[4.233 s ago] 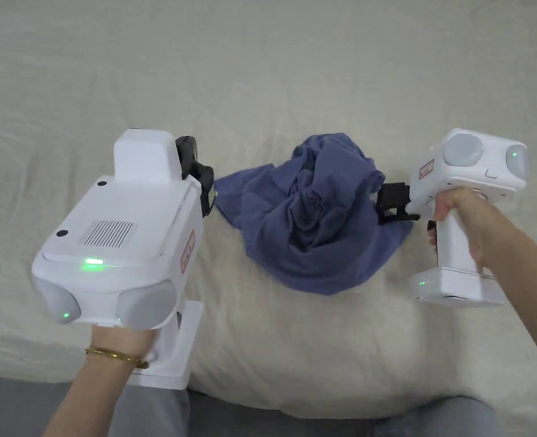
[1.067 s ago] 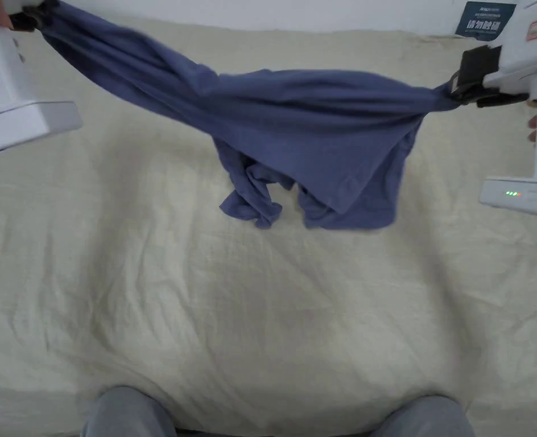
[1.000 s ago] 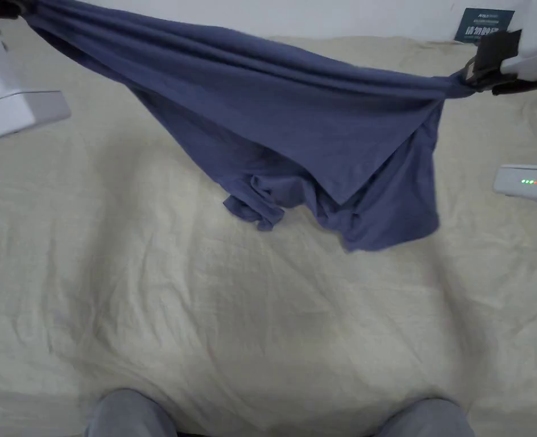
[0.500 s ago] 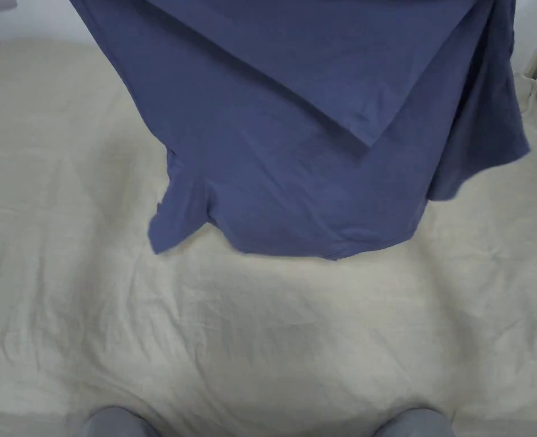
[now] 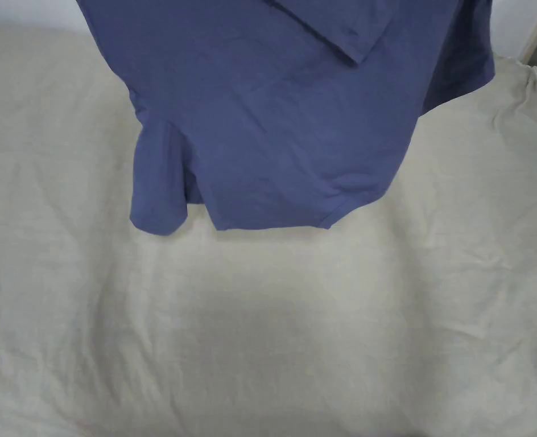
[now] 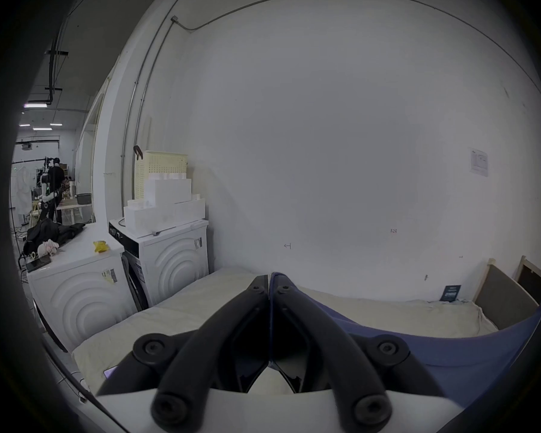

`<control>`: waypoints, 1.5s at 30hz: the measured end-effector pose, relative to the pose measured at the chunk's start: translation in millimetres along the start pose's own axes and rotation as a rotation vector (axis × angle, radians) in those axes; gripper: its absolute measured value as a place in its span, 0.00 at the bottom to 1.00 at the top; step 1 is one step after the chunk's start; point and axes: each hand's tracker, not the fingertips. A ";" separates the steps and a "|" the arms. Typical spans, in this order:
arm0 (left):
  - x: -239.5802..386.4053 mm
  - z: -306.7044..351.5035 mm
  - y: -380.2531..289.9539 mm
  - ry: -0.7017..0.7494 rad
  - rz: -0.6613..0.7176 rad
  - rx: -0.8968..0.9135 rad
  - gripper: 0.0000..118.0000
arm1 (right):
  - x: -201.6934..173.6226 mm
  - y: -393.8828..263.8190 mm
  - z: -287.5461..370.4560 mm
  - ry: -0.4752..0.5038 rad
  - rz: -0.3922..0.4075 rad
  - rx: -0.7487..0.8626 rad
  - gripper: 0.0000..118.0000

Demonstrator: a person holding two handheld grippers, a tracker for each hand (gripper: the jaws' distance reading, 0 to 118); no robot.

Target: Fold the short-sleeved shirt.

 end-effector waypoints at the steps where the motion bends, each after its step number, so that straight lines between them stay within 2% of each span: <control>1: 4.5 -9.0 0.6 0.005 0.006 0.004 0.00 | -2.0 3.7 -9.3 -0.012 0.001 0.005 0.06; 8: 39.4 -71.1 -2.8 0.039 0.028 0.020 0.00 | -5.3 29.1 -73.2 -0.059 -0.023 0.084 0.06; 12: 54.2 -96.0 -16.1 0.030 0.093 0.032 0.00 | -4.3 36.5 -95.5 -0.095 -0.062 0.140 0.06; 17: 67.5 -121.9 -50.9 0.018 0.091 0.018 0.00 | -3.8 19.5 -114.0 -0.140 -0.024 0.248 0.06; 20: 75.4 -134.6 -84.2 0.009 0.089 -0.022 0.00 | -4.0 -2.2 -129.2 -0.156 0.007 0.202 0.06; 26: 86.3 -150.7 -170.7 0.005 0.038 -0.184 0.00 | 8.2 -66.5 -161.8 -0.151 -0.020 0.068 0.06; 32: 82.5 -144.7 -261.6 -0.004 -0.033 -0.345 0.00 | 27.8 -149.0 -185.0 -0.139 -0.102 -0.100 0.06; 35: 75.7 -135.0 -306.9 -0.018 -0.083 -0.431 0.00 | 36.1 -194.9 -190.6 -0.141 -0.108 -0.188 0.06; 39: 60.6 -113.9 -358.8 -0.037 -0.146 -0.528 0.00 | 47.2 -256.1 -181.1 -0.135 -0.162 -0.296 0.06; 45: 28.3 -75.9 -405.0 -0.066 -0.177 -0.604 0.00 | 56.9 -342.5 -141.1 -0.111 -0.199 -0.422 0.06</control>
